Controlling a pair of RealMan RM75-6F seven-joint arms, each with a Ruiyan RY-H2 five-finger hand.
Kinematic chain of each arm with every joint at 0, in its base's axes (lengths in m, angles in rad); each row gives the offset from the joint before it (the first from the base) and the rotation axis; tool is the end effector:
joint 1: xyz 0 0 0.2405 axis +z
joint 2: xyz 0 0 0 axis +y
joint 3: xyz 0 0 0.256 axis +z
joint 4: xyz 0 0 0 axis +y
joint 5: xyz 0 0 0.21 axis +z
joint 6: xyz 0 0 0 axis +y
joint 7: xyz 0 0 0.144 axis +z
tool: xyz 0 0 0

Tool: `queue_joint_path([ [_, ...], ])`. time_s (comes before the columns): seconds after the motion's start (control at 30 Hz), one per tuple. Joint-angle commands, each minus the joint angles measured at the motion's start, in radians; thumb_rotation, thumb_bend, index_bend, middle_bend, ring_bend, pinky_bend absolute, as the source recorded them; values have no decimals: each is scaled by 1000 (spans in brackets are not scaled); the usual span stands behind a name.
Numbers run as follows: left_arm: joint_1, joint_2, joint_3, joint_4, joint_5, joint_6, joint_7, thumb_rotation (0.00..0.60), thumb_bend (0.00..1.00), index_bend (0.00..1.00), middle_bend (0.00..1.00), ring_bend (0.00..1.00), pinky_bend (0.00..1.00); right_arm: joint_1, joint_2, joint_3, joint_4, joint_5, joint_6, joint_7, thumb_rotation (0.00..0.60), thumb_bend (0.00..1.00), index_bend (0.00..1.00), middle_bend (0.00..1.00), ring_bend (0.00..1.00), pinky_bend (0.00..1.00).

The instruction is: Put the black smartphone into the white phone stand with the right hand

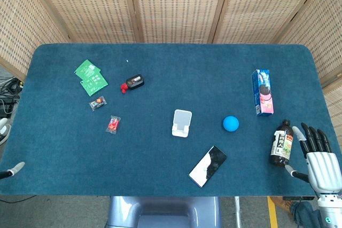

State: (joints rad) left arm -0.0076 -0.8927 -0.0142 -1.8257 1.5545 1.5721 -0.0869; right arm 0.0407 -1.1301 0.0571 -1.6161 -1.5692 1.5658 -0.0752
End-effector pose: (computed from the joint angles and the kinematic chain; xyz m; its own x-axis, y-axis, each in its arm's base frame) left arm -0.2852 0.1490 0.2124 0.3298 -0.0186 0.9439 0.9440 0.0042 -0.3298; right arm -0.3027 -0.1682 0.1631 0.4503 0.0703 0.8901 -0.8907 -0.0334 0.4533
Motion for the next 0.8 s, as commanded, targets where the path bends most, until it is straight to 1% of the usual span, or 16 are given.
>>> queue_joint_path([
  [0.03,0,0,0,1,0,-1,-1,600,0,0,0,0,0,-1,-1,0,0,1,1,-3,600,0,0,0,0,0],
  [0.17,0,1,-2,2,-4,0,-5,600,0,0,0,0,0,1,-2,-3,1,-2,-5,-7,600,0,0,0,0,0],
  [0.3,-3,1,-7,2,-14,-5,-6,600,0,0,0,0,0,33,-1,-15,-1,-39,-48,-29,600,0,0,0,0,0],
  [0.33,-7,1,-9,2,-20,-13,-6,600,0,0,0,0,0,65,1,-25,-1,-82,-85,-28,600,0,0,0,0,0],
  [0.43,-12,2,-15,-1,-32,-22,-7,600,0,0,0,0,0,139,14,-41,1,-164,-166,2,600,0,0,0,0,0],
  [0.53,-18,1,-22,-1,-51,-33,-3,600,0,0,0,0,0,240,19,-58,15,-282,-249,49,600,0,0,0,0,0],
  [0.57,-23,0,-24,-1,-61,-44,0,600,0,0,0,0,0,289,14,-65,27,-338,-281,74,600,0,0,0,0,0],
  [0.67,-36,-3,-30,-3,-86,-70,13,600,0,0,0,0,0,382,-14,-78,60,-428,-332,137,600,0,0,0,0,0],
  [0.73,-43,-5,-34,-4,-103,-87,21,600,0,0,0,0,0,438,-42,-86,75,-466,-375,164,600,0,0,3,0,0],
  [0.8,-48,-7,-37,-4,-115,-98,28,600,0,0,0,0,0,477,-62,-90,83,-473,-426,162,600,0,0,10,0,0],
])
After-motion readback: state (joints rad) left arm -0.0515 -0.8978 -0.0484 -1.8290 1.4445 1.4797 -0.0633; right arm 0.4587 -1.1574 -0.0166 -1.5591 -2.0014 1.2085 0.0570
